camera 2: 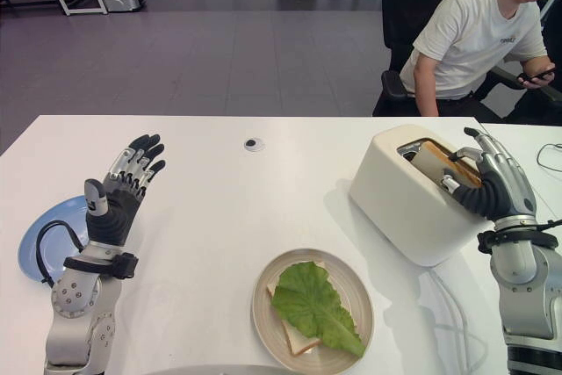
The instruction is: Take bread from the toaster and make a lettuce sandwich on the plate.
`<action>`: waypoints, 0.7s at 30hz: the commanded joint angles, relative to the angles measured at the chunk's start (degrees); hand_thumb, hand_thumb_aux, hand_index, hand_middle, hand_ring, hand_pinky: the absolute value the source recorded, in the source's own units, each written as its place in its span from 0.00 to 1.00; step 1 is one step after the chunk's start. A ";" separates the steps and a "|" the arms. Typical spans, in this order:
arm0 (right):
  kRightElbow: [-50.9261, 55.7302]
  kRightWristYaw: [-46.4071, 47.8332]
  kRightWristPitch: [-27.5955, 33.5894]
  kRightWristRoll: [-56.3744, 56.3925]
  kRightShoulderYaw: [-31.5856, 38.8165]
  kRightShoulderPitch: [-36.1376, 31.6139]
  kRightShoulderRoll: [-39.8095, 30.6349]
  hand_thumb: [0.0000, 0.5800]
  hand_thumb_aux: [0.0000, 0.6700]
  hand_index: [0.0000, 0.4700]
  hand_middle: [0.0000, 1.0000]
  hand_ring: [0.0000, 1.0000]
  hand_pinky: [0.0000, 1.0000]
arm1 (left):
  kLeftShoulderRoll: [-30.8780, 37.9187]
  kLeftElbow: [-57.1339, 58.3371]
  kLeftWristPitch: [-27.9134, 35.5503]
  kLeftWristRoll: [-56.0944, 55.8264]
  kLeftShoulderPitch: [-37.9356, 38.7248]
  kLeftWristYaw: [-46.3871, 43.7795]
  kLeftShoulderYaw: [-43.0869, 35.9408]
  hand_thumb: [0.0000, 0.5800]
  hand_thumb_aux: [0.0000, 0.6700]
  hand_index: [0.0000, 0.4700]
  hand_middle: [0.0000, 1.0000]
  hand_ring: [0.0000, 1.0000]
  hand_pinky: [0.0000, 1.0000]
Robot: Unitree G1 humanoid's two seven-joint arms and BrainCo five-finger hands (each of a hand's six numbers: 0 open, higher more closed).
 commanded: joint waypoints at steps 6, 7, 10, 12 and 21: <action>-7.84 5.79 5.41 16.16 -4.74 -4.32 2.87 1.00 1.00 1.00 0.00 0.00 0.00 | -0.02 -0.35 0.42 0.75 0.79 0.12 -0.48 0.00 0.00 0.00 0.00 0.00 0.00; -8.42 6.41 6.61 18.20 -5.65 -5.44 2.74 1.00 1.00 1.00 0.00 0.00 0.00 | -0.11 -0.34 0.33 0.83 0.83 0.18 -0.56 0.00 0.00 0.00 0.00 0.00 0.00; -9.17 8.00 10.03 22.68 -7.86 -8.39 1.75 1.00 1.00 1.00 0.00 0.00 0.00 | -0.37 -0.41 0.19 1.04 0.88 0.34 -0.84 0.00 0.00 0.00 0.00 0.00 0.00; -9.62 9.23 12.24 24.93 -8.72 -10.17 1.24 1.00 1.00 1.00 0.00 0.00 0.00 | -0.57 -0.51 0.16 1.23 0.94 0.48 -1.05 0.00 0.00 0.00 0.00 0.00 0.00; -21.79 14.85 27.89 40.92 -10.36 -15.01 1.53 1.00 1.00 1.00 0.00 0.00 0.00 | -1.00 -0.96 0.42 1.67 0.78 1.01 -1.88 0.00 0.00 0.00 0.00 0.00 0.00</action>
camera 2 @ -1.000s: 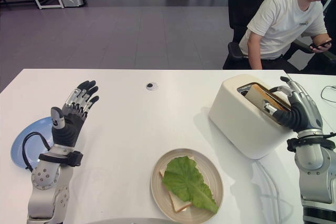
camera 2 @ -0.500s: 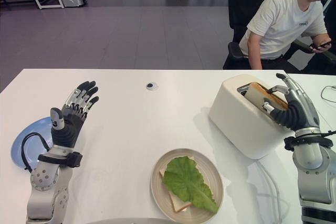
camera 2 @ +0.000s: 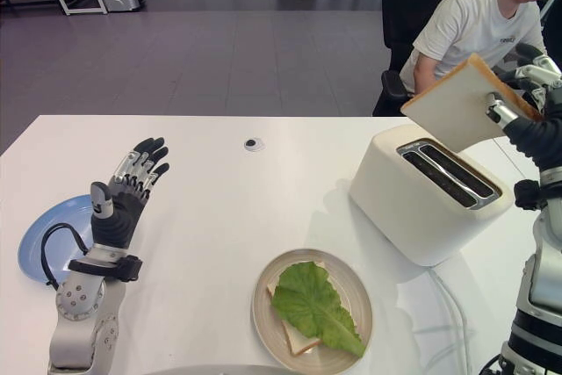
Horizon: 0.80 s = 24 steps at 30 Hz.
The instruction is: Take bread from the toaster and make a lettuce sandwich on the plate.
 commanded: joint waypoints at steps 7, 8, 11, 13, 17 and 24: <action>-22.96 18.09 26.69 40.25 2.91 8.00 -2.94 1.00 1.00 1.00 0.00 0.00 0.00 | -0.58 -1.01 0.75 0.91 -0.24 0.65 -1.03 0.00 0.00 0.00 0.00 0.00 0.00; -23.53 22.41 26.46 40.18 4.93 11.51 -3.82 1.00 1.00 1.00 0.00 0.00 0.00 | -0.64 -1.04 0.74 0.93 -0.20 0.66 -1.09 0.00 0.00 0.00 0.00 0.00 0.00; -22.07 31.96 23.28 37.07 9.18 18.02 -5.76 1.00 1.00 1.00 0.00 0.00 0.00 | -0.70 -1.18 0.92 0.94 -0.24 0.64 -1.26 0.00 0.00 0.00 0.00 0.00 0.00; -20.83 37.96 20.04 33.72 12.45 19.57 -8.12 1.00 1.00 1.00 0.00 0.00 0.00 | -0.64 -1.31 1.13 0.89 -0.31 0.59 -1.23 0.00 0.00 0.00 0.00 0.00 0.00; -18.89 46.32 16.88 27.80 21.32 11.53 -14.56 1.00 1.00 1.00 0.00 0.00 0.00 | -0.63 -1.66 1.30 0.95 -0.31 0.68 -1.11 0.00 0.00 0.00 0.00 0.00 0.00; -16.07 54.94 16.45 20.92 32.19 -4.35 -21.74 1.00 1.00 1.00 0.00 0.00 0.00 | -1.57 -3.53 1.03 1.50 2.13 1.97 -0.98 0.00 0.00 0.00 0.00 0.00 0.00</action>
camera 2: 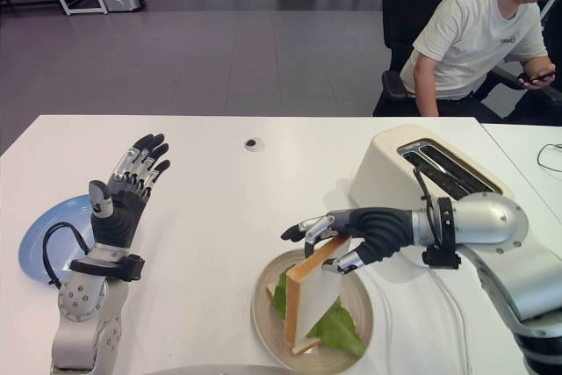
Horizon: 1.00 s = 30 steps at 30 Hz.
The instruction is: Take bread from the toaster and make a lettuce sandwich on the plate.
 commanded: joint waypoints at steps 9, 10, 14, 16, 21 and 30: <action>0.98 6.54 -2.62 -4.00 0.33 5.38 -5.84 1.00 1.00 1.00 0.00 0.00 0.00 | -1.16 -2.33 0.77 1.82 2.49 2.08 -1.25 0.00 0.00 0.00 0.00 0.00 0.00; 0.98 5.93 -2.90 -4.75 0.59 6.25 -5.54 1.00 1.00 1.00 0.00 0.00 0.00 | -1.24 -2.39 0.73 1.93 2.60 2.20 -1.37 0.00 0.00 0.00 0.00 0.00 0.00; 0.69 1.35 -3.03 -8.40 4.39 8.32 -2.64 1.00 1.00 1.00 0.00 0.00 0.00 | -1.09 -2.56 0.77 1.91 2.69 2.44 -1.52 0.00 0.00 0.00 0.00 0.00 0.00; 1.27 -0.40 -3.37 -10.27 6.38 9.02 -1.25 1.00 1.00 1.00 0.00 0.00 0.00 | -0.94 -2.56 0.80 1.87 2.65 2.46 -1.51 0.00 0.00 0.00 0.00 0.00 0.00; 2.55 -5.28 -1.06 -13.56 10.95 5.83 3.38 1.00 1.00 1.00 0.00 0.00 0.00 | -0.85 -2.79 0.66 2.17 2.92 2.61 -1.78 0.00 0.00 0.00 0.00 0.00 0.00; 8.55 -10.43 -0.16 -21.24 16.75 1.85 7.93 1.00 1.00 1.00 0.00 0.00 0.00 | -1.41 -2.73 0.19 3.28 3.36 2.91 -2.98 0.00 0.00 0.00 0.00 0.00 0.00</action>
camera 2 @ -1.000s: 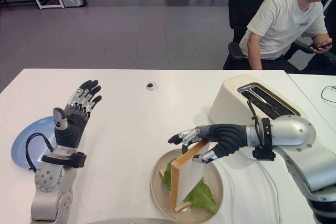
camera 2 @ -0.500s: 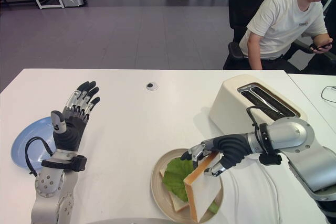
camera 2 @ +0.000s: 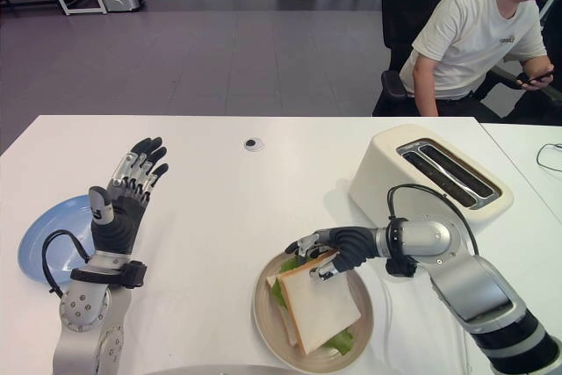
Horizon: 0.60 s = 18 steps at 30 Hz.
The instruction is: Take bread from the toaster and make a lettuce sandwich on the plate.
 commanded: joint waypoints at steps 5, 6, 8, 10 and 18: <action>4.74 -5.22 2.67 -4.81 2.10 -3.66 5.14 0.00 0.00 0.00 0.00 0.00 0.00 | -0.39 -0.16 -0.13 1.20 0.97 0.29 -1.23 0.00 0.00 0.00 0.00 0.00 0.00; 4.94 -5.80 2.98 -4.89 1.84 -4.09 5.78 0.00 0.00 0.00 0.00 0.00 0.00 | -0.40 -0.11 -0.21 1.22 1.02 0.30 -1.28 0.00 0.00 0.00 0.00 0.00 0.00; 4.71 -6.44 3.83 -4.31 1.16 -4.80 6.89 0.00 0.00 0.00 0.00 0.00 0.00 | -0.46 -0.04 -0.35 1.37 1.13 0.30 -1.38 0.00 0.00 0.00 0.00 0.00 0.00; 4.32 -6.95 4.43 -4.13 0.70 -5.24 7.54 0.00 0.00 0.00 0.00 0.00 0.00 | -0.45 0.07 -0.50 1.45 1.17 0.22 -1.35 0.00 0.00 0.00 0.00 0.00 0.00; 1.23 -5.70 1.56 9.59 -13.79 -4.92 12.11 0.00 0.00 0.00 0.00 0.00 0.00 | 0.39 0.29 -0.24 1.53 1.80 -1.23 -2.41 0.00 0.00 0.00 0.00 0.00 0.00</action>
